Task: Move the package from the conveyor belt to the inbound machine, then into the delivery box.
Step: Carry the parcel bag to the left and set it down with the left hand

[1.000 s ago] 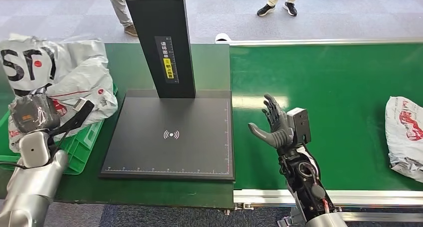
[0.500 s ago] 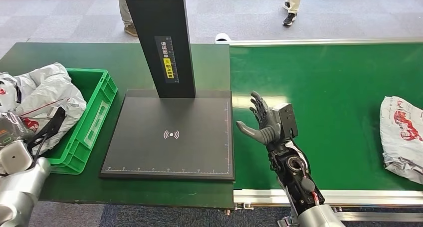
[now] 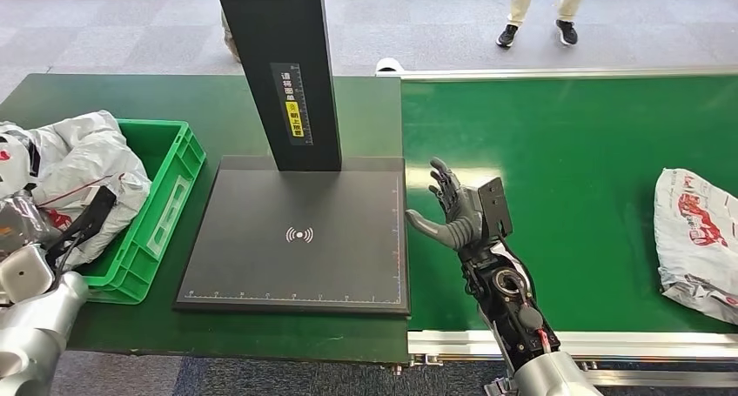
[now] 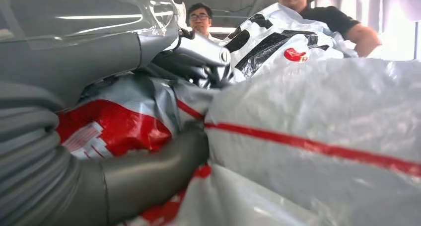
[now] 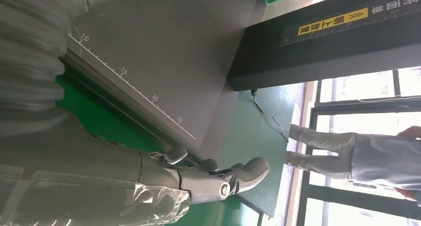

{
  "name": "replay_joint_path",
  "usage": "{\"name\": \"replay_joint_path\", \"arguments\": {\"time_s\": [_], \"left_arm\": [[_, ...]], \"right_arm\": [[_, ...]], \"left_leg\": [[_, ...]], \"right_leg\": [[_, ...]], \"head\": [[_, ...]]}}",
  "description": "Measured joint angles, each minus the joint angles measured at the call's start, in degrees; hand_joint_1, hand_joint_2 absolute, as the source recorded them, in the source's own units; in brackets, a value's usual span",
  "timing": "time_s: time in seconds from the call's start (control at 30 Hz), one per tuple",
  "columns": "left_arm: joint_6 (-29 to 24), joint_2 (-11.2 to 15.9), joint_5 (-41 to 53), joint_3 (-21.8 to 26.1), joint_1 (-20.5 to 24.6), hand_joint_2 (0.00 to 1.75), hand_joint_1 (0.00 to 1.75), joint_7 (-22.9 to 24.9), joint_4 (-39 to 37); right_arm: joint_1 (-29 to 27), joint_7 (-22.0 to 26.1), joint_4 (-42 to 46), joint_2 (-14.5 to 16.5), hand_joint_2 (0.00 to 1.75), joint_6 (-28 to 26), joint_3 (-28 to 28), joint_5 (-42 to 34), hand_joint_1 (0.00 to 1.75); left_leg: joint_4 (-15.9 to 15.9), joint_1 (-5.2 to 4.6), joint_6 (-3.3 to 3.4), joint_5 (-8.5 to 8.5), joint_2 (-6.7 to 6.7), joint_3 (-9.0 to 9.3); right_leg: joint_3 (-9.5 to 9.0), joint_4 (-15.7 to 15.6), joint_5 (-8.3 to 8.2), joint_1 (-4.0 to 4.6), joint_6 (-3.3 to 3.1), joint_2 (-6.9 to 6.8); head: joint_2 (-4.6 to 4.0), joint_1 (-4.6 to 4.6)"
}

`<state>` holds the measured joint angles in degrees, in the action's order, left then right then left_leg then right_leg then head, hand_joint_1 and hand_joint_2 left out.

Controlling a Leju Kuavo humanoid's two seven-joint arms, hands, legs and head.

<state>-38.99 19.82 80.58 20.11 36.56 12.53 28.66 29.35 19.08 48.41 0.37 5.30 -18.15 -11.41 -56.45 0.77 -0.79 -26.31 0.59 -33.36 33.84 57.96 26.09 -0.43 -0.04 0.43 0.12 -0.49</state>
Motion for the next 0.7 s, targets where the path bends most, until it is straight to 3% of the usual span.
{"name": "replay_joint_path", "arguments": {"time_s": [0.3, 0.43, 0.7], "left_arm": [[-0.8, -3.5, -1.9, -0.1, -2.6, 1.75, 0.0, -3.4, 8.8], [-0.8, -4.5, -2.2, -0.1, -2.7, 0.0, 0.0, -4.4, 11.5], [-0.8, -5.9, -2.5, 0.1, -3.0, 0.0, 0.0, -5.8, 15.1]], "right_arm": [[0.0, 0.0, 0.0, 0.0, 1.75, 0.0, 0.0, 0.0, 0.0], [0.0, 0.0, 0.0, -0.1, 1.75, 0.1, 0.0, -0.3, 0.0], [0.0, 0.0, 0.0, -0.1, 1.75, 0.1, -0.1, -0.4, 0.0]], "left_leg": [[0.0, 0.0, 0.0, 0.0, 0.02, -0.01], [0.0, 0.0, 0.0, 0.0, 0.0, -0.01], [0.0, 0.0, 0.0, 0.0, -0.01, -0.01]], "right_leg": [[-0.02, 0.0, 0.0, 0.0, 0.0, -0.03], [-0.01, 0.0, -0.01, 0.0, 0.0, -0.01], [0.0, 0.0, -0.01, 0.0, 0.0, -0.01]], "head": [[-0.01, 0.01], [0.0, -0.01], [0.01, 0.0]]}}
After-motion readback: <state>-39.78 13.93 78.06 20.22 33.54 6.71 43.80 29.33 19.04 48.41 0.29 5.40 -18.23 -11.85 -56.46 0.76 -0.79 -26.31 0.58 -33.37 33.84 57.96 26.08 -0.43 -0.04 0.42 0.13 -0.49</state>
